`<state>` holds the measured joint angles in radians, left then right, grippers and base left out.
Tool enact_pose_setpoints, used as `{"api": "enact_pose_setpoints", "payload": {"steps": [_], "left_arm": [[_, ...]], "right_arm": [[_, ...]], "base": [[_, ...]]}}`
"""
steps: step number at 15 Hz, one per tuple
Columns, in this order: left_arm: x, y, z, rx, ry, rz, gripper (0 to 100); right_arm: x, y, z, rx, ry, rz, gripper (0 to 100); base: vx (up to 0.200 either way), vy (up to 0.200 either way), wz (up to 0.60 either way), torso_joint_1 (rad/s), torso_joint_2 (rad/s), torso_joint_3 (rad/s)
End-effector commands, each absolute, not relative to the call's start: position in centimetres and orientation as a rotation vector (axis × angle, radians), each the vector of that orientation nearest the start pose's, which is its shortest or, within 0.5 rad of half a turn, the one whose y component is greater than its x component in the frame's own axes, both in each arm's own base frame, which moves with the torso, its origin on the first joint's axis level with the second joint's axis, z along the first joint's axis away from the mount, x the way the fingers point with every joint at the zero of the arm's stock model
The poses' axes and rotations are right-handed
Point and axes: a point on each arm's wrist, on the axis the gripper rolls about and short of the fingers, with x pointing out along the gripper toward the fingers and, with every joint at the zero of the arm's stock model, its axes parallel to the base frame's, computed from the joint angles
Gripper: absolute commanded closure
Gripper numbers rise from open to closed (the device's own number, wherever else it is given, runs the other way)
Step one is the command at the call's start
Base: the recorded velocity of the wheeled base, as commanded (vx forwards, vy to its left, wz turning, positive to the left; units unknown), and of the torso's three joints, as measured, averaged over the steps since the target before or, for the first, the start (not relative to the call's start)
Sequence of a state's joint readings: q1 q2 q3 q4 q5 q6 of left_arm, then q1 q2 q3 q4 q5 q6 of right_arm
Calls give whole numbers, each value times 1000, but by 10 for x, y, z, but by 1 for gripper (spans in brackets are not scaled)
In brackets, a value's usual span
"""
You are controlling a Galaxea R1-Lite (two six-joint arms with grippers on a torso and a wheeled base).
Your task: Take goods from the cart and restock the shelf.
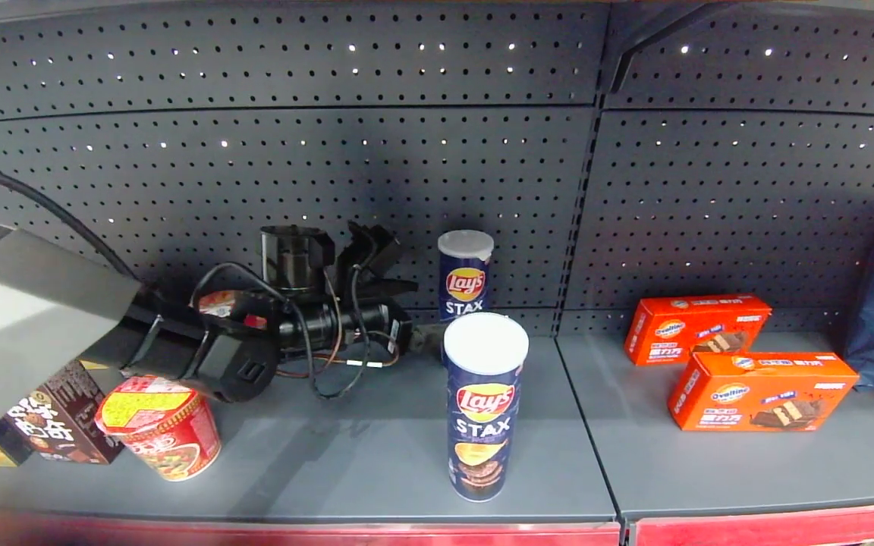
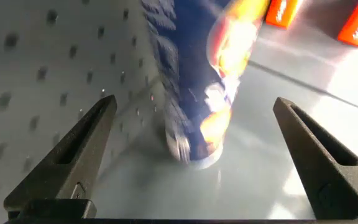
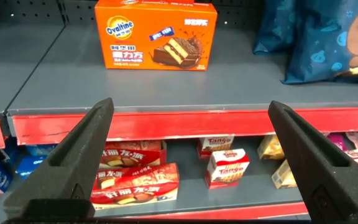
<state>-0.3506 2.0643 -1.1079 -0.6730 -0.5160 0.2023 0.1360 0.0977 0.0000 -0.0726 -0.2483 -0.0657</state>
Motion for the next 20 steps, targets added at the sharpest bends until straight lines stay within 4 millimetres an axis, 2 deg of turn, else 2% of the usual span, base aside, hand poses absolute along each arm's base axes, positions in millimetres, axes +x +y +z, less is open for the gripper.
{"api": "enact_pose_setpoints", "payload": {"steps": [1, 2, 5, 6, 7, 11, 13, 15, 16, 17, 18, 19, 20], "left_arm": [[350, -124, 161, 164, 169, -845, 0], [348, -121, 166, 165, 156, -839, 0], [332, -97, 194, 164, 91, -780, 0], [330, -94, 197, 163, 87, -774, 0], [314, -84, 203, 162, 80, -753, 0], [251, -67, 218, 158, 56, -704, 0], [229, -61, 223, 163, 30, -684, 0], [227, -57, 222, 166, 30, -628, 0], [228, -57, 223, 165, 27, -619, 0], [226, -56, 224, 167, 23, -608, 0], [226, -57, 224, 167, 24, -603, 0], [222, -57, 226, 169, 19, -589, 0], [221, -57, 224, 169, 26, -577, 0]], "right_arm": [[-14, -8, 85, -71, 29, -111, 0], [-14, -8, 85, -71, 29, -113, 0], [-15, -8, 85, -74, 30, -119, 0], [-15, -8, 85, -74, 30, -119, 0], [-15, -8, 85, -72, 30, -117, 0], [-15, -8, 85, -62, 31, -122, 0], [-12, -7, 90, -150, 62, -57, 0], [-3, -4, 135, -161, 47, 42, 0], [10, 0, 166, -150, 52, 107, 0], [22, 3, 188, -147, 60, 152, 0], [29, 5, 198, -150, 64, 174, 0], [51, 11, 217, -157, 99, 238, 0], [68, 16, 226, -159, 119, 258, 0]], "base": [[0, 0, 0, 0, 0, 0], [0, 0, 0, 0, 0, 0], [0, 0, 0, 0, 0, 0], [0, 0, 0, 0, 0, 0], [0, 0, 0, 0, 0, 0], [0, 0, 0, 0, 0, 0], [0, 0, 0, 0, 0, 0], [0, 0, 0, 0, 0, 0], [0, 0, 0, 0, 0, 0], [0, 0, 0, 0, 0, 0], [0, 0, 0, 0, 0, 0], [0, 0, 0, 0, 0, 0], [0, 0, 0, 0, 0, 0]]}}
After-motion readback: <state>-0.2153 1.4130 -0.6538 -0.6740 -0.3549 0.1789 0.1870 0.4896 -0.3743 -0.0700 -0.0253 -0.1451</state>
